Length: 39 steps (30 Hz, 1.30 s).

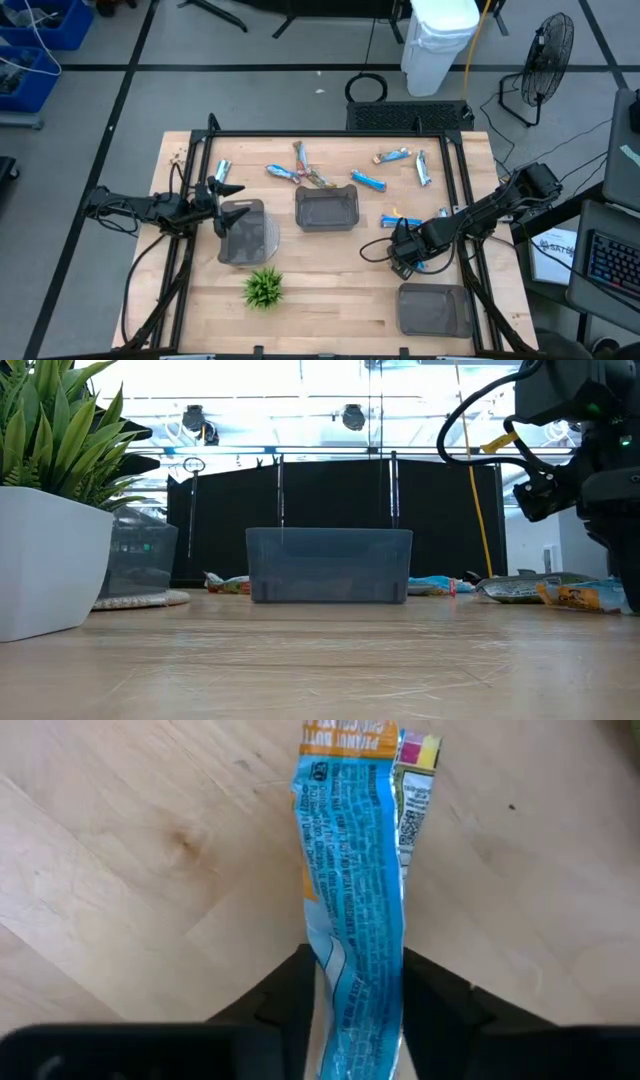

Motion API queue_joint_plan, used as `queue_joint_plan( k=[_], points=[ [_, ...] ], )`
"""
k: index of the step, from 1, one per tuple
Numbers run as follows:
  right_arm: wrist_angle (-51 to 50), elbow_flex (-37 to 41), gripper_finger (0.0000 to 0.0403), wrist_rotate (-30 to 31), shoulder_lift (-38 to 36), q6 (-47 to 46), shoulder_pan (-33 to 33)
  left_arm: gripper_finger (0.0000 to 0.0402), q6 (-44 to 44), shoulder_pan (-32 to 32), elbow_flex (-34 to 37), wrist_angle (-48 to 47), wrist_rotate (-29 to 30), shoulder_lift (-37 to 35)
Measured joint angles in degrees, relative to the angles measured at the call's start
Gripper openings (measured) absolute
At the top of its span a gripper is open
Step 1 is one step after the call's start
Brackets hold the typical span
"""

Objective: Pick and place Granola Bars by type
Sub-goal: Put the orange granola bar into the bottom black bin

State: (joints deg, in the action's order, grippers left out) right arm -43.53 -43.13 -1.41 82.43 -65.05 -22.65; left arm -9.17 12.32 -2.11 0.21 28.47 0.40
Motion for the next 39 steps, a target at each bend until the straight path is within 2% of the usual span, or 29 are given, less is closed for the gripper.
queue_joint_plan(
  k=[9, 17, 25, 32, 39],
  points=[
    [0.04, -0.09, 0.0009, 0.03, -0.07, 6.7, 0.11, 0.0361, -0.02, -0.02, -0.01, 0.0, 0.0, 0.01],
    [-0.1, -0.3, 0.0003, 0.24, -1.38, 9.1, 0.28, 0.0361, 0.0, -0.02, -0.02, 0.0, 0.0, 0.02],
    [-0.66, -2.06, 0.0001, -0.17, -7.33, 13.53, 2.58, 0.0361, -0.01, -0.02, -0.02, 0.0, 0.0, 0.01],
    [-7.76, -4.96, 0.0001, -0.31, -11.9, 18.76, 5.69, 0.0361, 0.0, -0.01, -0.02, 0.0, 0.02, 0.0],
    [-16.74, -13.03, 0.0, -0.37, -13.11, 29.46, 9.37, 0.0361, -0.02, -0.02, -0.02, -0.02, 0.02, 0.02]
  ],
)
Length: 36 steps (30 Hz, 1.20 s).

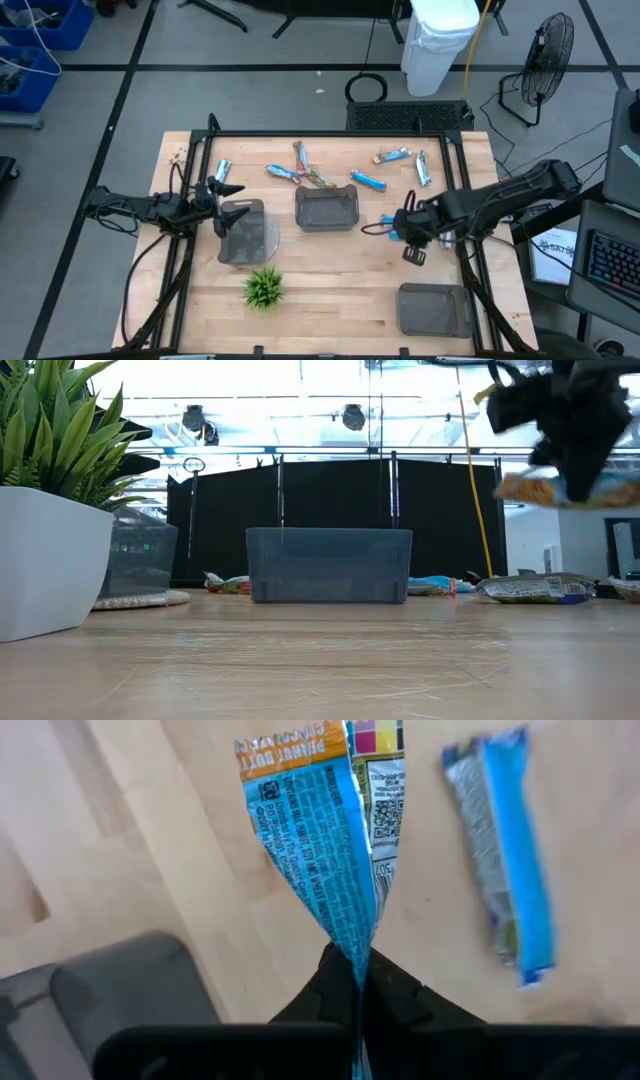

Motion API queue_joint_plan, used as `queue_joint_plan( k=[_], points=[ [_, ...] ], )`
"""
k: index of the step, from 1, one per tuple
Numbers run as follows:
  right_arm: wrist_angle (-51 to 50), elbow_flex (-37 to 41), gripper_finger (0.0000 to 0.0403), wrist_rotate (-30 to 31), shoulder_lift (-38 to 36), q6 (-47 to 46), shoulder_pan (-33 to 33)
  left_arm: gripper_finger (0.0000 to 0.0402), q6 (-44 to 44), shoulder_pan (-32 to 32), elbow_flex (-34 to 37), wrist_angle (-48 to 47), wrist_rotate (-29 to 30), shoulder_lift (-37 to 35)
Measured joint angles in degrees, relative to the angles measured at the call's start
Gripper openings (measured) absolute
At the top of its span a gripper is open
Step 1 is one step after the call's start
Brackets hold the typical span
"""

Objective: Pick and place Granola Bars by type
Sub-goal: Put the orange granola bar into the bottom black bin

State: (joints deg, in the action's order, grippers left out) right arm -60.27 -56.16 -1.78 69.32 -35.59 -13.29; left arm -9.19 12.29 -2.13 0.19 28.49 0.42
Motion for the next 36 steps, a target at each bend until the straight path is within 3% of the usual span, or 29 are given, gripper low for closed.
queue_joint_plan(
  k=[11, 17, 24, 36],
  points=[
    [-13.99, -17.8, 0.0, 0.39, 0.0, 18.89, 6.79, 0.0361, 0.01, 0.0, 0.0, 0.02, -0.02, 0.0],
    [-20.98, -25.59, 0.0, 0.2, 0.0, 30.23, 6.76, 0.0361, 0.01, 0.0, 0.01, 0.02, -0.02, 0.0],
    [-26.95, -28.42, 0.0, -1.94, 0.0, 36.97, 0.73, 0.0361, 0.02, 0.0, 0.0, 0.01, -0.01, 0.0],
    [-27.81, -28.44, 0.0, -2.86, 4.38, 39.51, -19.86, 0.0361, 0.01, 0.01, 0.0, 0.02, -0.02, -0.01]
  ],
)
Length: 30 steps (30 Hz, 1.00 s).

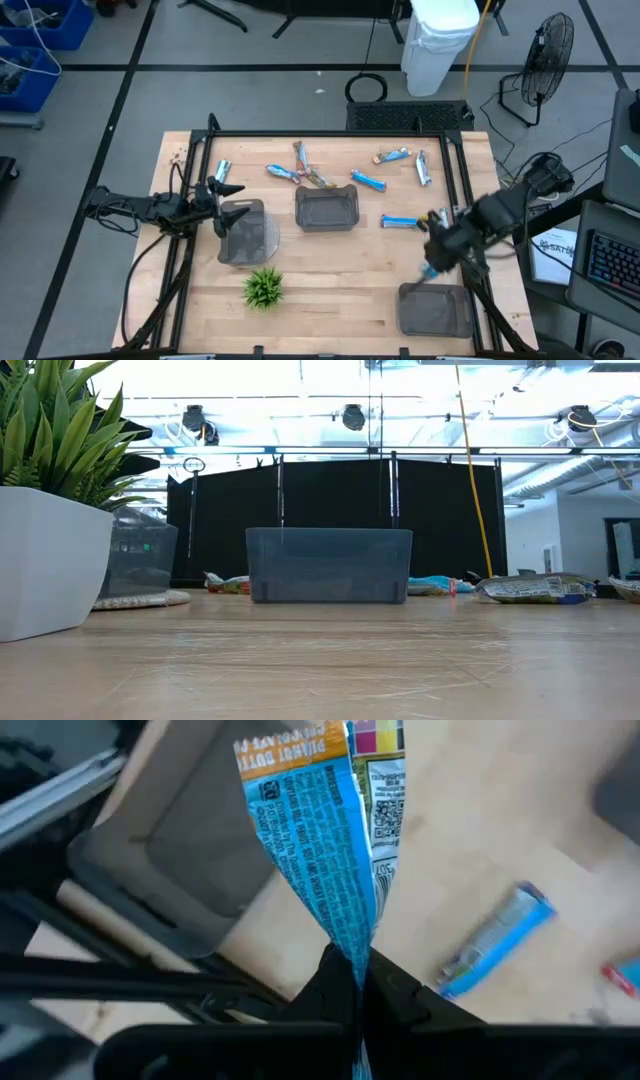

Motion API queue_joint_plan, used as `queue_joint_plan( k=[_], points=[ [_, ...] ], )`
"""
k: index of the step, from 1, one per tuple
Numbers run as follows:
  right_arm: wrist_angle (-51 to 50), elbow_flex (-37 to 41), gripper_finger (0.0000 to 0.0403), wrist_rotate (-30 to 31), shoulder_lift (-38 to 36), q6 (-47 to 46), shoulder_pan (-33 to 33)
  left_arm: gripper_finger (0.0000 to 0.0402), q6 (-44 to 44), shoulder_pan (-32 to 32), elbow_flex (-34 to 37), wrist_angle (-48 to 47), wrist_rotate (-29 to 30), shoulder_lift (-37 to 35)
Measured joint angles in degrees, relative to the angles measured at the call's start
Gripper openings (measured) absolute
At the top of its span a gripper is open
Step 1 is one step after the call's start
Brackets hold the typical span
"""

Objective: Pick and place Granola Bars by type
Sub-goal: Put the orange granola bar into the bottom black bin

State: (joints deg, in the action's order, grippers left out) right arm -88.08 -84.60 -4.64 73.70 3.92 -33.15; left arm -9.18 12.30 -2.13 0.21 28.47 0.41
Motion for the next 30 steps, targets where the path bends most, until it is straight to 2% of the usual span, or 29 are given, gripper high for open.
queue_joint_plan(
  k=[8, 15, 20, 26, 30],
  points=[
    [-1.98, 0.0, 0.0, 0.01, 5.12, -0.94, -9.72, 0.0361, 0.01, 0.0, 0.0, 0.0, 0.0, 0.01],
    [-1.27, 0.02, 0.0, 0.06, 9.74, -1.8, -13.75, 0.0361, -0.01, -0.01, 0.0, 0.0, 0.0, 0.01],
    [3.04, 0.02, 0.0, 0.41, 12.57, -4.84, -16.44, 0.0361, 0.0, 0.0, 0.0, 0.0, 0.01, 0.0],
    [6.96, 0.13, 0.0, 7.5, 14.65, -7.86, -21.05, 0.0361, -0.01, 0.01, 0.0, 0.0, 0.0, -0.01],
    [8.27, 0.2, 0.0, 7.63, 15.74, -8.36, -23.8, 0.0361, 0.01, 0.0, 0.0, 0.0, 0.0, 0.01]
  ],
)
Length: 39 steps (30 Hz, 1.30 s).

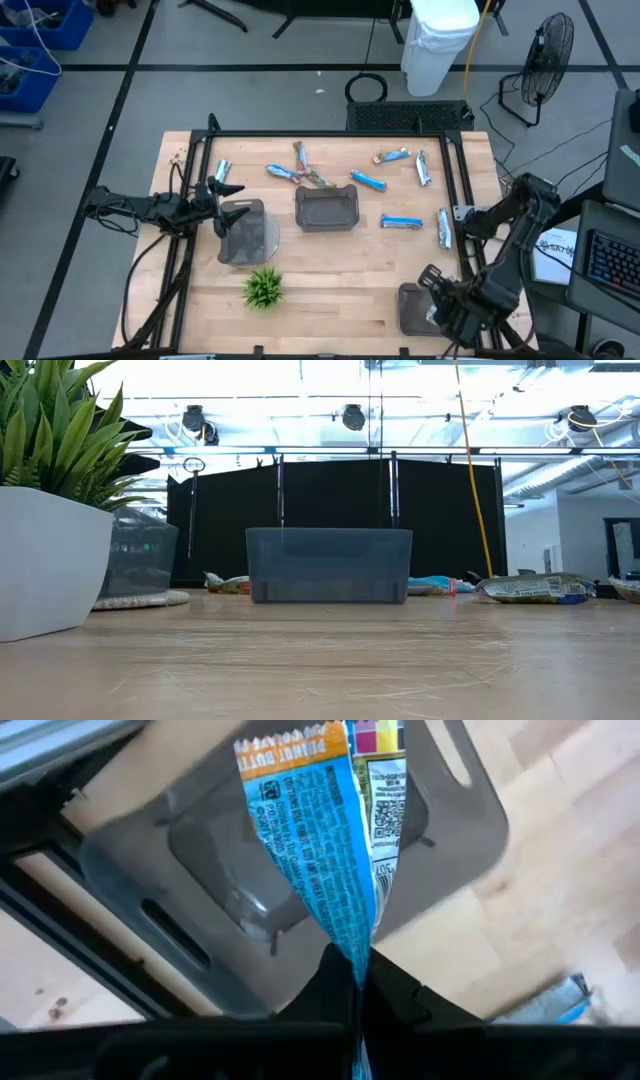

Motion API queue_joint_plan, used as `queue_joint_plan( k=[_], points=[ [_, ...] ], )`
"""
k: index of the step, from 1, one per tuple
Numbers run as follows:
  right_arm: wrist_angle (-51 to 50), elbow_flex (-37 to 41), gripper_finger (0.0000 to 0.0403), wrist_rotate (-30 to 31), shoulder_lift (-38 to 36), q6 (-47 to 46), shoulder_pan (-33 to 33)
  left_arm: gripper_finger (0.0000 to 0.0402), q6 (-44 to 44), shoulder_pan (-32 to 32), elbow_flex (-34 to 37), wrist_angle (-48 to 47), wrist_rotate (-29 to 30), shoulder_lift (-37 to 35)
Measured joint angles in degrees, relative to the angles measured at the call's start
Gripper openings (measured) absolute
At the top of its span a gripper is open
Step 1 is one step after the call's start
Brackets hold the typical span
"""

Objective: Pick and place Granola Bars by type
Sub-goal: Put the orange granola bar into the bottom black bin

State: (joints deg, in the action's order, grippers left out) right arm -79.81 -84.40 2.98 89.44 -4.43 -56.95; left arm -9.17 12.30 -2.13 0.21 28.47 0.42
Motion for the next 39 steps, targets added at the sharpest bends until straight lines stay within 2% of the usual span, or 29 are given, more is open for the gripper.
queue_joint_plan(
  k=[7, 14, 28, 39],
  points=[
    [6.06, 0.02, 0.0, 1.18, 2.36, 1.04, -4.64, 0.0361, -0.01, 0.0, 0.01, -0.01, 0.0, 0.0],
    [7.98, 0.49, 0.0, 3.14, 5.97, 1.93, -7.8, 0.0361, -0.01, -0.01, 0.0, 0.0, 0.01, 0.01],
    [15.29, 14.2, 0.0, 3.47, 6.39, 1.99, -9.28, 0.0361, -0.01, 0.0, 0.0, -0.01, 0.0, 0.01],
    [19.7, 18.69, 0.0, 2.56, 6.37, 0.71, -9.35, 0.0361, 0.0, -0.01, 0.01, 0.0, 0.0, 0.0]
  ],
)
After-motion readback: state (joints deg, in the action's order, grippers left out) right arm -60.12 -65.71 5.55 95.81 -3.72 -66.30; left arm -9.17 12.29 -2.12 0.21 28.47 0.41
